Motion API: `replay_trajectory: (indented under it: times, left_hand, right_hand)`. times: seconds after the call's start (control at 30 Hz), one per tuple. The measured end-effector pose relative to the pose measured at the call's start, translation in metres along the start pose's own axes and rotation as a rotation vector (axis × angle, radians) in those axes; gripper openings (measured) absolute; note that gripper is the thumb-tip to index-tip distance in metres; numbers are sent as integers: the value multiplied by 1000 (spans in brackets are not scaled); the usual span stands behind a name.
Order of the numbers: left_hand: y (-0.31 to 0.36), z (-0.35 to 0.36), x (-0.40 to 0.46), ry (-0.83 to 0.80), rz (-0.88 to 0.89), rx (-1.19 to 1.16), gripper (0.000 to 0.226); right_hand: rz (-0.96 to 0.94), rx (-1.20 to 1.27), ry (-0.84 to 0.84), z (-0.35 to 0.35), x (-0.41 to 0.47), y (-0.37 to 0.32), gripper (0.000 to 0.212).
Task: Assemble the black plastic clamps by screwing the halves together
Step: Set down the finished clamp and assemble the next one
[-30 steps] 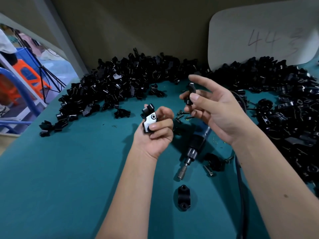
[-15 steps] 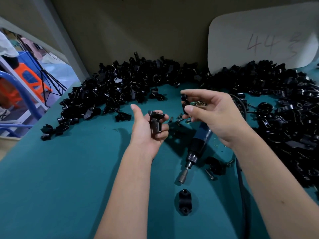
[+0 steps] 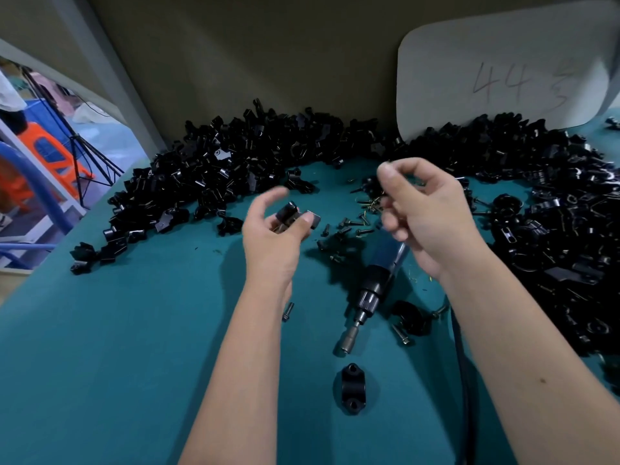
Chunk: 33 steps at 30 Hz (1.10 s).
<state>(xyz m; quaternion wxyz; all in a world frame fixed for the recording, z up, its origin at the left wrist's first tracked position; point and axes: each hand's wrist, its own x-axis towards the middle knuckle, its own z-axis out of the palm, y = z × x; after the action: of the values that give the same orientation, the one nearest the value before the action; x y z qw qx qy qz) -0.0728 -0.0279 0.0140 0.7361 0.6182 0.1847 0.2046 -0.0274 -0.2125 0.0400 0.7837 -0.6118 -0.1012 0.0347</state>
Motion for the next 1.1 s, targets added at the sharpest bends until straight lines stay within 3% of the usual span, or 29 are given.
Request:
replay_trajectory:
  times: [0.1,0.23,0.3,0.4,0.5,0.6,0.87,0.97,1.1]
  left_hand:
    - [3,-6,4,113,-57,-234,44]
    - [5,-15,10,100,-107,-500,34]
    - [4,-20,12,99,-137,-557,34]
    - [2,-23,15,132,-176,-455,18]
    - [-2,-23,15,179,-151,-336,18]
    - [-3,-22,14,164,-109,-333,15]
    - [-7,-7,6,-132,9,-82,21]
    - [-6,0,2,-257,73,-72,26]
    - [-3,-2,-1,-305,90,-171,31]
  right_hand:
    - [55,98,111,-6,3,-2,25]
    - [72,242,101,-11,5,-1,7]
    - [74,240,101,-13,6,-1,23]
    - [21,198,136,-12,5,0,26]
    - [-3,163,183,-12,6,1,14]
    - [0,165,223,-13,8,2,20]
    - [-47,-20,146,-1,7,7,12]
    - [-103,-158,52,10,5,13,14]
    - [-168,-316,-26,24,3,25,13]
